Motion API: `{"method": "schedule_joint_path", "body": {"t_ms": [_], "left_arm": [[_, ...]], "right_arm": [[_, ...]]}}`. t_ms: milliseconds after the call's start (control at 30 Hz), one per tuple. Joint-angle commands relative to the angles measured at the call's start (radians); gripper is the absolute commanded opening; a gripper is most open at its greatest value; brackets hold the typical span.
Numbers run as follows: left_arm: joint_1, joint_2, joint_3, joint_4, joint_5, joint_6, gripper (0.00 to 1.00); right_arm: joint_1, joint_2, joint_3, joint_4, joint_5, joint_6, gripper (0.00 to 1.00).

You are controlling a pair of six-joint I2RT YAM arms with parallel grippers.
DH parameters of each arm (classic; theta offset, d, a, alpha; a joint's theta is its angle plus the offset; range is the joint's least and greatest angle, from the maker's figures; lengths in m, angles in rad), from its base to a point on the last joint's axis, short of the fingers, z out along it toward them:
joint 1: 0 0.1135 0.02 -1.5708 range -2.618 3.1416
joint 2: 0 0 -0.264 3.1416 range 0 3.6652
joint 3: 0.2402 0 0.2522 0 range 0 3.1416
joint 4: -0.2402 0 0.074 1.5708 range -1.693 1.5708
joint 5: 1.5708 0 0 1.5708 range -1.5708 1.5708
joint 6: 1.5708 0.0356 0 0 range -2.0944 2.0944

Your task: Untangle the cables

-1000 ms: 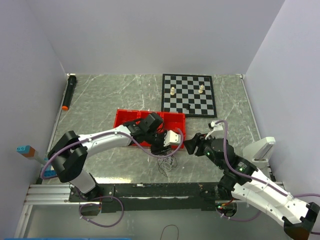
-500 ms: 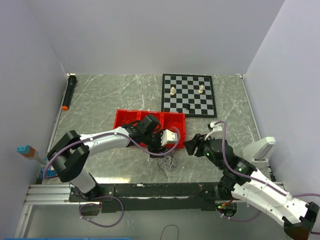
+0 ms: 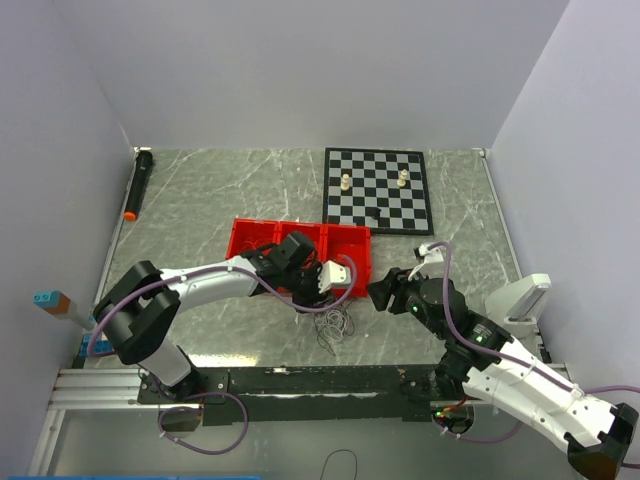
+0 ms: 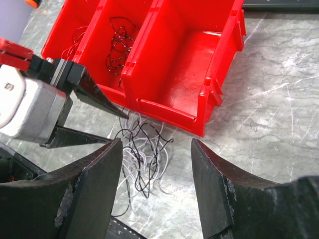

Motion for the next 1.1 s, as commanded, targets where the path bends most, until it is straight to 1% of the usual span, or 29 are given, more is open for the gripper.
{"method": "schedule_joint_path", "body": {"t_ms": [0,167,300,400,533,867,967,1067], "left_arm": [[-0.011,-0.015,0.003,0.067,0.015,0.030,0.42],[-0.016,-0.004,0.009,0.098,0.006,0.047,0.21],[-0.031,-0.008,0.012,0.092,0.006,0.067,0.01],[-0.034,-0.028,0.023,0.076,0.010,0.062,0.01],[-0.034,-0.065,0.079,0.001,-0.006,0.035,0.01],[-0.019,-0.177,0.323,-0.238,0.027,-0.030,0.01],[-0.016,-0.205,0.403,-0.315,0.055,-0.017,0.01],[-0.016,-0.241,0.466,-0.338,0.060,-0.014,0.01]], "right_arm": [[0.003,0.004,-0.001,0.038,0.003,0.007,0.64],[0.002,-0.004,-0.001,0.029,0.006,0.007,0.64],[0.002,-0.001,0.000,0.029,0.008,0.007,0.63],[0.002,0.004,0.000,0.035,0.005,0.009,0.63],[0.002,0.022,0.003,0.051,-0.001,-0.001,0.63],[0.000,0.082,0.043,0.077,-0.017,-0.030,0.63],[-0.001,0.094,0.055,0.095,-0.033,-0.045,0.67],[-0.001,0.115,0.078,0.120,-0.047,-0.062,0.69]]}}
